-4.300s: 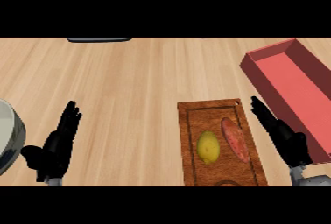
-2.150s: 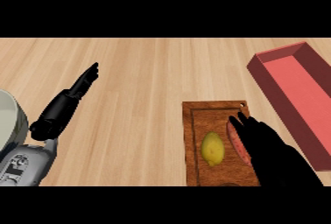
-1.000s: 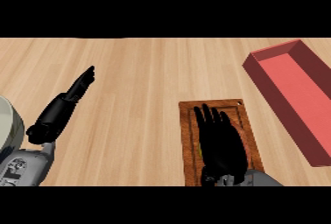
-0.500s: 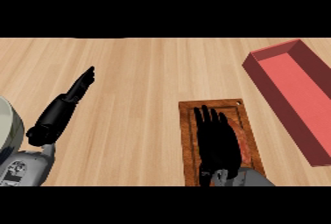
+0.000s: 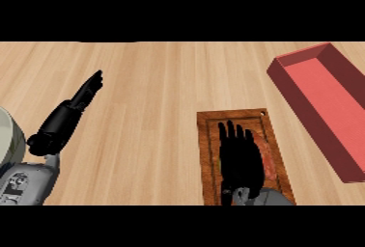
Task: Pick the lemon from the cutting board and place it in the cardboard box
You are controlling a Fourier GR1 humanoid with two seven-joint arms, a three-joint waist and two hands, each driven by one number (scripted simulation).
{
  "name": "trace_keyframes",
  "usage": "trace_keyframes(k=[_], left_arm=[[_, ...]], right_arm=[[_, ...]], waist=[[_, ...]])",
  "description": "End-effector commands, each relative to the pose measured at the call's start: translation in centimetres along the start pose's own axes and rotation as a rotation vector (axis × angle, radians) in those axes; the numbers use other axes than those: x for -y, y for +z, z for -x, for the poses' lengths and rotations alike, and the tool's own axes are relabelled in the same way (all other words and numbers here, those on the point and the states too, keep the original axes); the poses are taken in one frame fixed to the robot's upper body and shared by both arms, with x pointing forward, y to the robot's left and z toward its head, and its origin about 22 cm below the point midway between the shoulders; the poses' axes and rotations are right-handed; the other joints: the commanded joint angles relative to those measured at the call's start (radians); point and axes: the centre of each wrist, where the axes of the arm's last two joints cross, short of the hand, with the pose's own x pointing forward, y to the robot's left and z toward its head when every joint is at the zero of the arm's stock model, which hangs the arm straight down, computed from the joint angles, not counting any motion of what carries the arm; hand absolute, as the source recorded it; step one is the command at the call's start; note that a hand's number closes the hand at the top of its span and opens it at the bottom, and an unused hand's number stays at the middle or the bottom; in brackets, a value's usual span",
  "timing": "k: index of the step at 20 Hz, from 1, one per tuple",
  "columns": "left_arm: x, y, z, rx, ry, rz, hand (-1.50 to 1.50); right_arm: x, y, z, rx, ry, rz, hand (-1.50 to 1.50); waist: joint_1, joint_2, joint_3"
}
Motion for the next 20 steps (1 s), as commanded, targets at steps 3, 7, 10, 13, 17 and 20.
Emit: trace_keyframes(k=[3,7,10,13,17,20], left_arm=[[-0.8,0.7,0.7,-0.005,0.005,-0.001,0.0],[-0.2,1.5,0.1,-0.002,0.001,-0.015,0.0],[0.6,0.9,-1.5,-0.001,-0.003,0.013,0.0],[-0.9,0.8,-1.0,0.0,0.015,0.003,0.0],[0.4,1.2,-1.3,0.006,-0.001,0.006,0.0],[0.6,1.9,0.1,-0.014,-0.002,-0.004,0.0]], right_arm=[[-0.9,-0.5,0.7,-0.155,0.04,-0.021,-1.5],[-2.0,-0.6,1.7,-0.137,0.028,-0.059,-1.5],[-3.4,-3.0,0.0,-0.045,0.09,-0.049,1.5],[-2.1,-1.4,1.8,0.032,0.091,0.049,1.5],[-4.2,-0.9,0.0,0.041,0.131,0.126,1.5],[-3.6,-2.5,1.6,0.06,0.143,0.164,1.5]], waist=[[0.002,0.001,0.0],[0.004,-0.001,0.001],[0.01,0.001,0.001],[0.004,0.0,0.001],[0.006,0.0,0.001],[0.006,0.0,0.001]])
